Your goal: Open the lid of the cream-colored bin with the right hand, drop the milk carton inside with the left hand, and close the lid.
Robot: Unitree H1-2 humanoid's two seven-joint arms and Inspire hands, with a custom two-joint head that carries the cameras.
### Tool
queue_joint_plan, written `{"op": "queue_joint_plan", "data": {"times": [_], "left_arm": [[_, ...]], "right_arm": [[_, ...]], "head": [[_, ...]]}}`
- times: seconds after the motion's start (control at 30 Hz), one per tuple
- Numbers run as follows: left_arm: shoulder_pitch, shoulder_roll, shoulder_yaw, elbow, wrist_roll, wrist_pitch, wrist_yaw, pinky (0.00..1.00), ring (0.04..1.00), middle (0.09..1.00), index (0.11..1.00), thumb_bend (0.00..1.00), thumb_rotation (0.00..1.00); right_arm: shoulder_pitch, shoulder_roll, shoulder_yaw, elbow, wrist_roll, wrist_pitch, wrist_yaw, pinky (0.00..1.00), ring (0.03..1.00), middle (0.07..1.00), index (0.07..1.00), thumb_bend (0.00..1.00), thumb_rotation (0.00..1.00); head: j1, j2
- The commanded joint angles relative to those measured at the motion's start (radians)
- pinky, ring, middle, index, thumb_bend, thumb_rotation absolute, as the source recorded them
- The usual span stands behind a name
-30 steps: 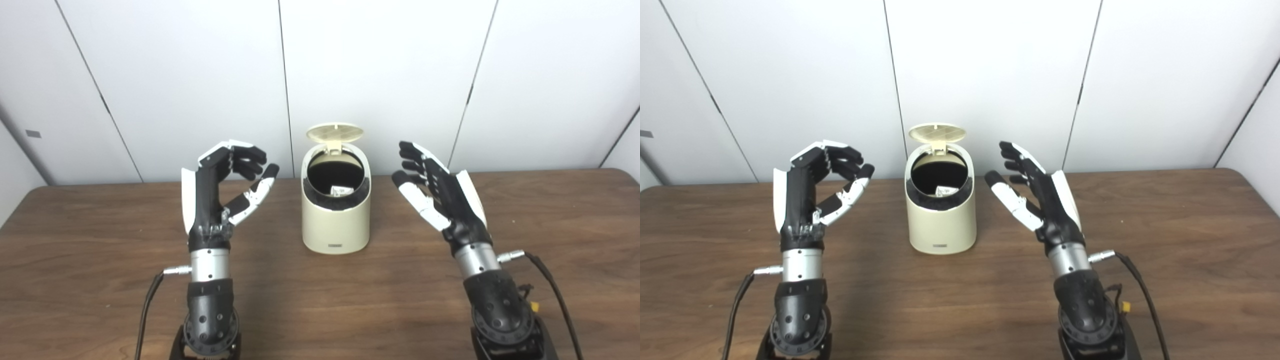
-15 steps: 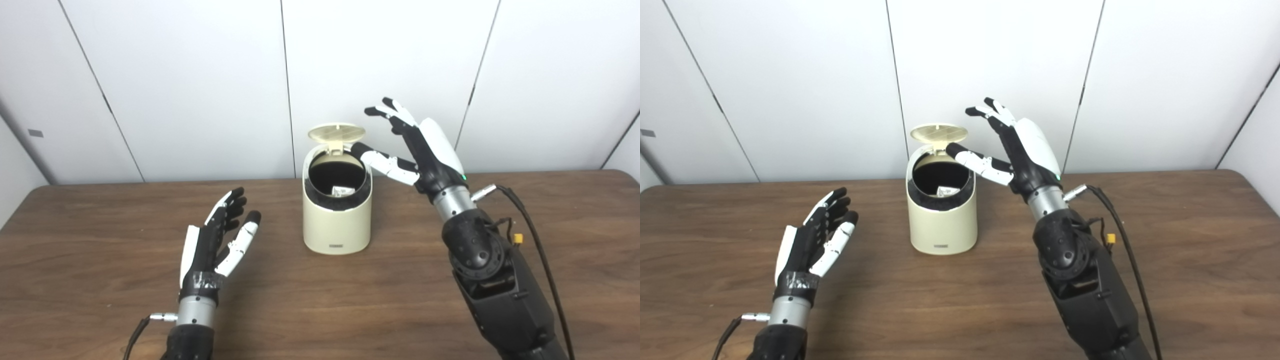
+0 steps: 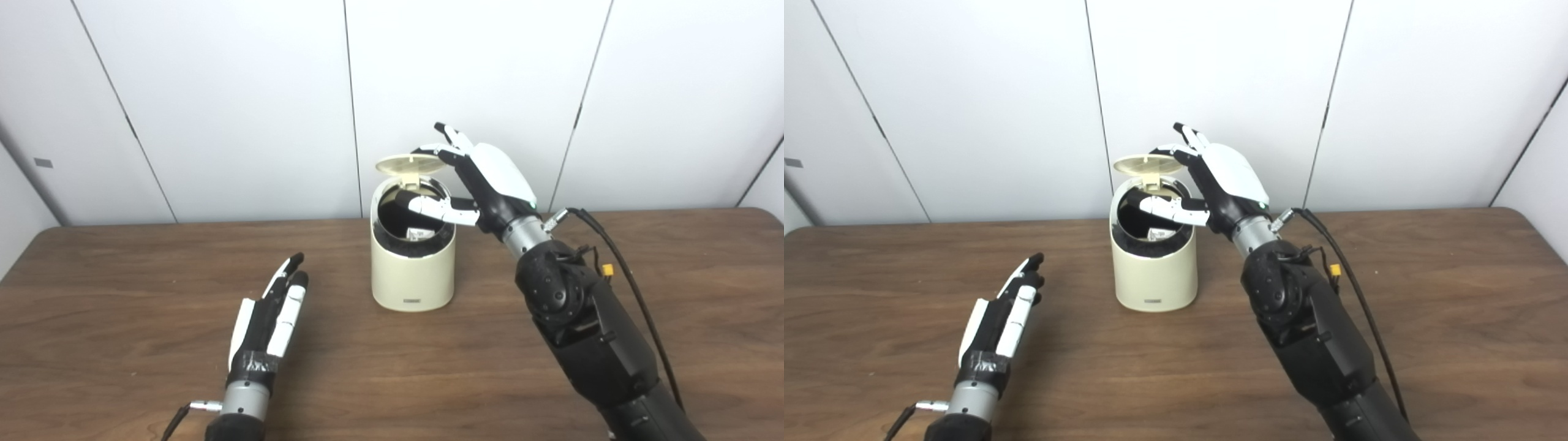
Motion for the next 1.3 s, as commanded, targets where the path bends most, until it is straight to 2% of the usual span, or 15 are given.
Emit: {"op": "queue_joint_plan", "data": {"times": [0.0, 0.2, 0.4, 0.7, 0.9, 1.13, 1.27], "left_arm": [[-0.023, -0.004, -0.001, -0.036, -0.006, -0.010, -0.001, 0.92, 0.949, 0.987, 0.982, 0.61, 0.97], [-0.029, -0.008, 0.001, -0.034, -0.005, -0.008, 0.002, 0.90, 0.947, 0.981, 0.973, 0.60, 0.97], [-0.030, -0.005, 0.000, -0.039, -0.004, -0.006, -0.001, 0.91, 0.946, 0.982, 0.976, 0.60, 0.97], [-0.030, -0.008, 0.001, -0.058, 0.001, 0.003, 0.002, 0.89, 0.924, 0.967, 0.969, 0.60, 0.97], [-0.028, -0.007, -0.002, -0.067, 0.011, 0.011, 0.004, 0.90, 0.923, 0.974, 0.975, 0.62, 0.97], [-0.028, -0.010, 0.001, -0.073, 0.005, 0.022, 0.005, 0.90, 0.922, 0.971, 0.970, 0.62, 0.97], [-0.029, -0.011, 0.000, -0.071, 0.009, 0.021, 0.008, 0.90, 0.918, 0.967, 0.968, 0.63, 0.97]], "right_arm": [[-0.043, -0.007, -0.006, -0.035, -0.010, -0.032, -0.004, 0.97, 1.000, 1.000, 0.708, 0.56, 0.78], [-0.006, -0.018, -0.023, -0.059, -0.006, -0.042, -0.008, 0.97, 1.000, 0.977, 0.628, 0.55, 0.78], [0.033, -0.029, -0.014, -0.103, -0.048, -0.049, -0.007, 0.95, 1.000, 0.956, 0.601, 0.55, 0.74], [0.058, -0.048, 0.051, -0.131, -0.152, -0.067, 0.030, 0.99, 1.000, 0.950, 0.639, 0.55, 0.68], [0.069, -0.046, 0.077, -0.129, -0.190, -0.089, 0.042, 1.00, 1.000, 0.942, 0.648, 0.59, 0.65], [0.080, -0.051, 0.106, -0.133, -0.249, -0.101, 0.069, 1.00, 1.000, 0.947, 0.655, 0.59, 0.70], [0.093, -0.057, 0.112, -0.139, -0.278, -0.108, 0.075, 1.00, 1.000, 0.943, 0.649, 0.58, 0.67]], "head": [[-0.002, 0.002], [0.001, 0.008], [0.008, 0.017], [0.012, 0.029], [0.015, 0.041], [0.017, 0.048], [0.018, 0.052]]}}
